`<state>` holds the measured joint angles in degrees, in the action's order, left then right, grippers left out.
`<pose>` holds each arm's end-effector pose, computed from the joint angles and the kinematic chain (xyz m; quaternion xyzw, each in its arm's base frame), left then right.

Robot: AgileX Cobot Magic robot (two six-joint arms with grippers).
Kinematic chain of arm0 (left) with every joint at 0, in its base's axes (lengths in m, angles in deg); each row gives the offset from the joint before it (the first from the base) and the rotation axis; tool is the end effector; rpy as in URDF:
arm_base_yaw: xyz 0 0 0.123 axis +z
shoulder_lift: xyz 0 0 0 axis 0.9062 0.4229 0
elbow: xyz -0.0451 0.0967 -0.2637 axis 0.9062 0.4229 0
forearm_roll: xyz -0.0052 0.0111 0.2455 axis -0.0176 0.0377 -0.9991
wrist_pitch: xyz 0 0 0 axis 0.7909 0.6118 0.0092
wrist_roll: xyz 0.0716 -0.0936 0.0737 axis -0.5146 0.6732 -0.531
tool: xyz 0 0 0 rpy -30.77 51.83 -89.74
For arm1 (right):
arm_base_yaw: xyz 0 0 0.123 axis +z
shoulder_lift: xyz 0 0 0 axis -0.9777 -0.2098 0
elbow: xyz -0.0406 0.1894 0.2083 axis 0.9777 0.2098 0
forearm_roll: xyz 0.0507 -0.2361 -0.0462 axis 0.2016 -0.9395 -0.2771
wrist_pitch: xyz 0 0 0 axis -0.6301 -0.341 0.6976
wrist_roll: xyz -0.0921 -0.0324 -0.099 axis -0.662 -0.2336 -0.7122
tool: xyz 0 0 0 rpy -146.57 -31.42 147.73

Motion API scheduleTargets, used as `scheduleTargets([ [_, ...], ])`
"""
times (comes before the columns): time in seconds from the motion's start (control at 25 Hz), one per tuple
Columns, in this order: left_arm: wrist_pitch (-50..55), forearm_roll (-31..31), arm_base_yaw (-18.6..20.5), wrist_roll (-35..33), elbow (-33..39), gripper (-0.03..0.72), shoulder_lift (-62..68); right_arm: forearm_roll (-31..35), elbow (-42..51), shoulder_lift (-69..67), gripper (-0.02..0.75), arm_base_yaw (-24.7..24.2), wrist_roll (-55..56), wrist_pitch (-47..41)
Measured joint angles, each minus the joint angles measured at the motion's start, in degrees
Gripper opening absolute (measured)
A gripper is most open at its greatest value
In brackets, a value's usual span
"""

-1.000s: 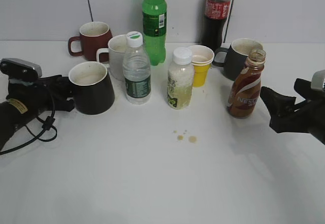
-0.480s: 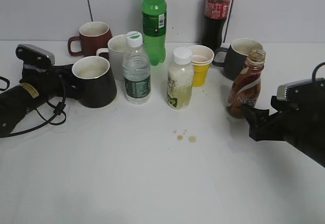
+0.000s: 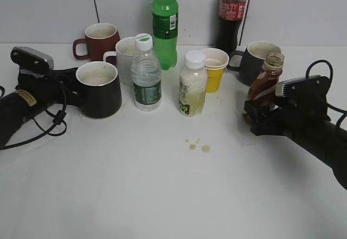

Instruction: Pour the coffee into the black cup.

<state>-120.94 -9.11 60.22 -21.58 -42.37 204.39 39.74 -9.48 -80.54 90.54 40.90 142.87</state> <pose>0.4167 -0.0818 0.0649 0.1965 0.7409 -0.1113 0.6325 0.3281 0.0895 0.0622 -0.1427 0.7955 0.0940 0.5814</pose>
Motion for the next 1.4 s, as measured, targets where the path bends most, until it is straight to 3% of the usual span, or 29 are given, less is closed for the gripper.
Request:
scheduleTargets([
  [0.4,-0.96,-0.16,-1.30,-0.15,9.92,0.041,-10.50,-0.65,-7.45,-6.70,0.569,0.00,0.00,0.00],
  [0.48,-1.14,-0.35,-2.33,-0.15,11.67,0.041,-11.78,-0.77,-7.76,-6.75,0.505,0.00,0.05,0.00],
  [0.8,-1.11,-3.98,-8.78,1.20,14.56,0.041,-13.12,-3.04,-7.62,-6.13,0.504,0.00,-0.68,-0.56],
  [1.08,-1.22,-5.41,-14.67,2.14,14.56,0.039,-13.16,-12.11,-6.89,3.93,0.504,0.97,-8.34,-2.92],
  [1.4,-1.16,-6.59,-19.53,2.25,12.47,0.040,-13.16,-11.48,-7.81,11.11,0.504,8.08,-26.05,-10.46],
])
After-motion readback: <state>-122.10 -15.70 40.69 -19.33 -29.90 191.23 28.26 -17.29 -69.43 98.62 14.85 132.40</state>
